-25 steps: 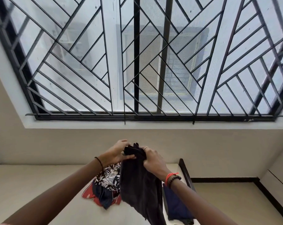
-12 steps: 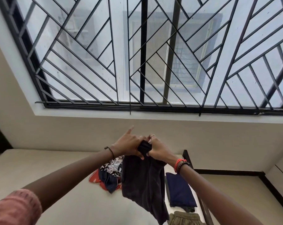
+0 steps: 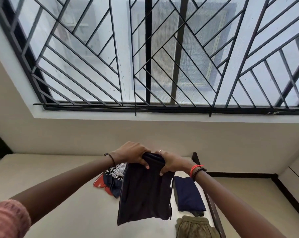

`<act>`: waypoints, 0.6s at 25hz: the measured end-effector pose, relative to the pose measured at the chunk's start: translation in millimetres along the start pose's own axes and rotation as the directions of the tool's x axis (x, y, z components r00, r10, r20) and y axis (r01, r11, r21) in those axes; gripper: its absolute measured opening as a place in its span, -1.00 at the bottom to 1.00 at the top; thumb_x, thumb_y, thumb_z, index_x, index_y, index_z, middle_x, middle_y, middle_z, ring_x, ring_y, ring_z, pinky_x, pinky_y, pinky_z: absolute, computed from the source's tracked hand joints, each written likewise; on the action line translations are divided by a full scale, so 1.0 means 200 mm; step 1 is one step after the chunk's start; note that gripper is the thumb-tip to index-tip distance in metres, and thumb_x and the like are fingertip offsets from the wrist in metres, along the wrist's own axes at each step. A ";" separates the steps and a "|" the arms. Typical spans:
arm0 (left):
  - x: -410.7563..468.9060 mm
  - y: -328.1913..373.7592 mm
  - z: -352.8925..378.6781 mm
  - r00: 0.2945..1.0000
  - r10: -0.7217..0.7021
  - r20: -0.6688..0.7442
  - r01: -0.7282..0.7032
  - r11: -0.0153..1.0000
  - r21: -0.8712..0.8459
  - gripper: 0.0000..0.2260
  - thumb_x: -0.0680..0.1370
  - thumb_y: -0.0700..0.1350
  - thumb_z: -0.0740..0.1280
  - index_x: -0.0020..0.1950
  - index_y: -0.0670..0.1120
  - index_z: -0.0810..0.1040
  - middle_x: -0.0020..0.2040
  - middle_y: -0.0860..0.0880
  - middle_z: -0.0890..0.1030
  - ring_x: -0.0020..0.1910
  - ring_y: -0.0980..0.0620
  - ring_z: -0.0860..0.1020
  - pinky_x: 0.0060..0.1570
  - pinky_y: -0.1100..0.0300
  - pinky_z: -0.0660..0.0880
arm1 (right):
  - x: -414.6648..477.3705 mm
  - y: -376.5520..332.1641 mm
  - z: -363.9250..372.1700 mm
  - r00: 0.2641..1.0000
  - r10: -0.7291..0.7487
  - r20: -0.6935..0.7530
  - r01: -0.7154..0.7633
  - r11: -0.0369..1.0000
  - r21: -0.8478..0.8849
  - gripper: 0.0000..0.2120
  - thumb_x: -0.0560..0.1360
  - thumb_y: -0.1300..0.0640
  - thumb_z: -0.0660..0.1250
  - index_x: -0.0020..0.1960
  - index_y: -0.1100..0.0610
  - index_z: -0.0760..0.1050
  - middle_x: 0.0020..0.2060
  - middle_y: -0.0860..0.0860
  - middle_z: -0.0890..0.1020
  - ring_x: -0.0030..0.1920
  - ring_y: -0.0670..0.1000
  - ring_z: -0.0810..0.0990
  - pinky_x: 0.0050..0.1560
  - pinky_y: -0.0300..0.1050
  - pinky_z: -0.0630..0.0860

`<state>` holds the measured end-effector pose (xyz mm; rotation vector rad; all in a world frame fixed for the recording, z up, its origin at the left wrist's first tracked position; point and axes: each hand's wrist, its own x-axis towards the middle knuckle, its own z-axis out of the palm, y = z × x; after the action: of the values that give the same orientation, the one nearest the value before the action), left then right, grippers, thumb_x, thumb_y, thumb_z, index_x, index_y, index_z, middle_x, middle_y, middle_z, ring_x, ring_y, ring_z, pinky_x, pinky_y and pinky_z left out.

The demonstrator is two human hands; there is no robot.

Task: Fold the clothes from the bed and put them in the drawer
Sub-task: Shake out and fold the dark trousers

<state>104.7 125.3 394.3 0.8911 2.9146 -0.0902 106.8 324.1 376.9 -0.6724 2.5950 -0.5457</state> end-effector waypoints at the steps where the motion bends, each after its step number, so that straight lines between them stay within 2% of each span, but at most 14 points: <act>1: -0.01 0.00 0.02 1.000 0.012 0.018 -0.012 1.000 -0.001 -0.52 0.33 0.36 0.37 0.03 0.02 0.53 -0.07 0.01 0.64 -0.07 -0.05 0.59 -0.27 0.15 0.36 | 0.00 0.01 0.00 0.999 -0.010 0.036 0.010 1.000 0.000 -0.36 0.28 0.20 0.56 0.28 0.14 0.38 0.11 0.07 0.57 0.05 0.03 0.54 -0.05 -0.17 0.52; 3: -0.02 -0.02 0.04 0.998 0.012 0.064 -0.011 1.000 -0.016 -0.51 0.32 0.36 0.39 0.05 0.04 0.53 -0.05 0.02 0.63 -0.06 -0.04 0.58 -0.25 0.15 0.36 | 0.01 0.01 0.00 0.996 -0.022 0.082 0.024 1.000 -0.020 -0.51 0.29 0.14 0.57 0.15 0.14 0.46 -0.06 0.02 0.55 -0.07 -0.02 0.51 -0.26 -0.32 0.45; 5: -0.02 -0.04 0.08 0.995 0.011 0.095 -0.010 1.000 -0.007 -0.48 0.31 0.38 0.38 0.07 0.05 0.53 -0.02 0.03 0.61 -0.01 -0.01 0.57 -0.13 0.13 0.41 | 0.03 0.01 0.04 0.995 -0.038 0.091 0.040 0.999 -0.020 -0.66 0.31 0.09 0.55 -0.01 0.11 0.48 -0.16 -0.01 0.53 -0.15 -0.02 0.49 -0.38 -0.34 0.34; 8: 0.02 -0.08 0.19 0.985 0.047 0.166 -0.057 0.997 0.054 -0.45 0.33 0.40 0.34 0.12 0.03 0.53 0.07 0.00 0.51 0.09 0.04 0.47 0.18 0.09 0.33 | 0.10 0.06 0.14 0.995 -0.061 0.082 0.057 0.997 0.052 -0.67 0.36 0.10 0.51 0.04 0.20 0.54 -0.12 0.09 0.60 -0.13 0.05 0.53 -0.30 -0.23 0.36; 9: 0.03 -0.09 0.22 0.978 0.053 0.202 -0.057 0.998 0.011 -0.47 0.35 0.36 0.35 0.12 0.01 0.52 0.08 -0.01 0.51 0.07 0.03 0.46 0.20 0.10 0.31 | 0.11 0.08 0.17 0.995 -0.057 0.083 0.050 0.995 0.086 -0.66 0.37 0.12 0.50 0.07 0.23 0.53 -0.10 0.10 0.59 -0.11 0.06 0.53 -0.29 -0.26 0.36; 11: 0.05 -0.09 0.29 0.953 0.040 0.299 0.008 0.987 -0.160 -0.55 0.40 0.23 0.41 0.11 -0.05 0.50 0.04 -0.04 0.55 -0.06 0.03 0.46 -0.01 0.15 0.36 | 0.16 0.14 0.25 0.994 -0.048 0.093 0.035 0.991 0.130 -0.67 0.40 0.16 0.48 0.09 0.26 0.50 -0.10 0.07 0.56 -0.09 0.04 0.51 -0.31 -0.36 0.36; 13: 0.08 -0.09 0.37 0.921 0.033 0.388 0.080 0.959 -0.271 -0.60 0.43 0.11 0.44 0.13 -0.07 0.47 0.02 -0.05 0.58 -0.09 0.02 0.48 -0.12 0.15 0.38 | 0.20 0.21 0.34 0.994 -0.040 0.103 0.026 0.991 0.129 -0.66 0.40 0.14 0.47 0.10 0.26 0.50 -0.04 0.12 0.58 -0.03 0.08 0.55 -0.19 -0.24 0.45; 15: 0.11 -0.08 0.45 0.880 0.037 0.473 0.133 0.937 -0.322 -0.62 0.44 0.01 0.45 0.17 -0.09 0.46 0.07 -0.09 0.58 -0.02 -0.03 0.51 -0.06 0.13 0.41 | 0.23 0.30 0.43 0.992 -0.017 0.122 0.003 0.993 0.114 -0.61 0.39 0.11 0.49 0.15 0.23 0.51 0.04 0.14 0.61 0.04 0.12 0.56 -0.01 -0.08 0.51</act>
<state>84.3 117.4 302.2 0.6262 2.3883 0.1757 88.8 324.8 263.3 -0.6599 2.4279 -0.6296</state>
